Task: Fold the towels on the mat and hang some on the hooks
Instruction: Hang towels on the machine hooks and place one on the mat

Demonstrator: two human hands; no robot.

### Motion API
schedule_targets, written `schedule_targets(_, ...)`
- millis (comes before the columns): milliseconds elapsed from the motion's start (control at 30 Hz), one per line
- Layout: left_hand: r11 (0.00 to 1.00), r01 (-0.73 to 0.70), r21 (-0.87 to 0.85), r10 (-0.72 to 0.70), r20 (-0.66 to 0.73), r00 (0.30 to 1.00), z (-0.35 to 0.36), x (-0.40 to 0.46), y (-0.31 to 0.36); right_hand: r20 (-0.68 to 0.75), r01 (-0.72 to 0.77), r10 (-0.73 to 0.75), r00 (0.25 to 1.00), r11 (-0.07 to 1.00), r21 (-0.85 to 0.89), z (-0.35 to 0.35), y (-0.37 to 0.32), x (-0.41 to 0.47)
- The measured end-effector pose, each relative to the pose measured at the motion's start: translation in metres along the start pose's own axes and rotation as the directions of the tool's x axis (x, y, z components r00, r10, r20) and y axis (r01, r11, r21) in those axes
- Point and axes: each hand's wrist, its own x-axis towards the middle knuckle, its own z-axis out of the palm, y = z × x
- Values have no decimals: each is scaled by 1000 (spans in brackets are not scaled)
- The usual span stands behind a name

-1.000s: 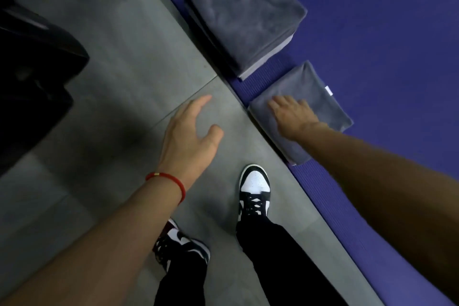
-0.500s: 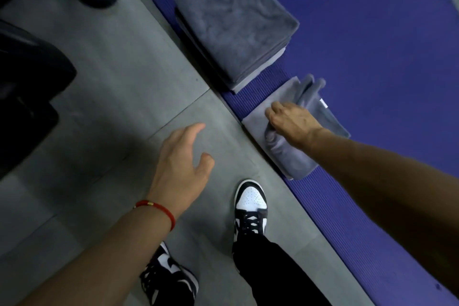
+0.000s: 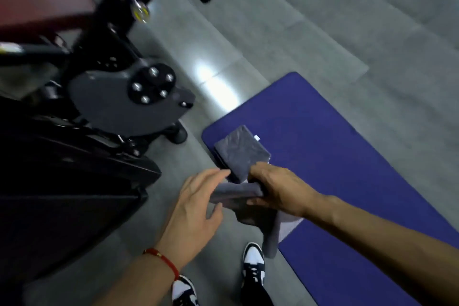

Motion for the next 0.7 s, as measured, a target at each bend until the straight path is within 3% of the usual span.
schedule_targets(167,999,-33,-36,25,-204,979,-146,-46,69,-82,227,-236,968,969,-99,-134,-145,0)
schedule_targets(367,988,-21,-156,-36,-352,935,-248,-139,119,-127,538,-550,825,834,-122,-227,-321,-4)
schedule_targets(567,949,-116,-292,-79,-578,812,-333,-224,124,-249,718,-726,641,682,-138,-248,-458,-9)
schedule_targets(700,905,-179,-386,-94,-591,801,-376,-287,98,-331,743,-696,637,668,25,-216,-523,-12)
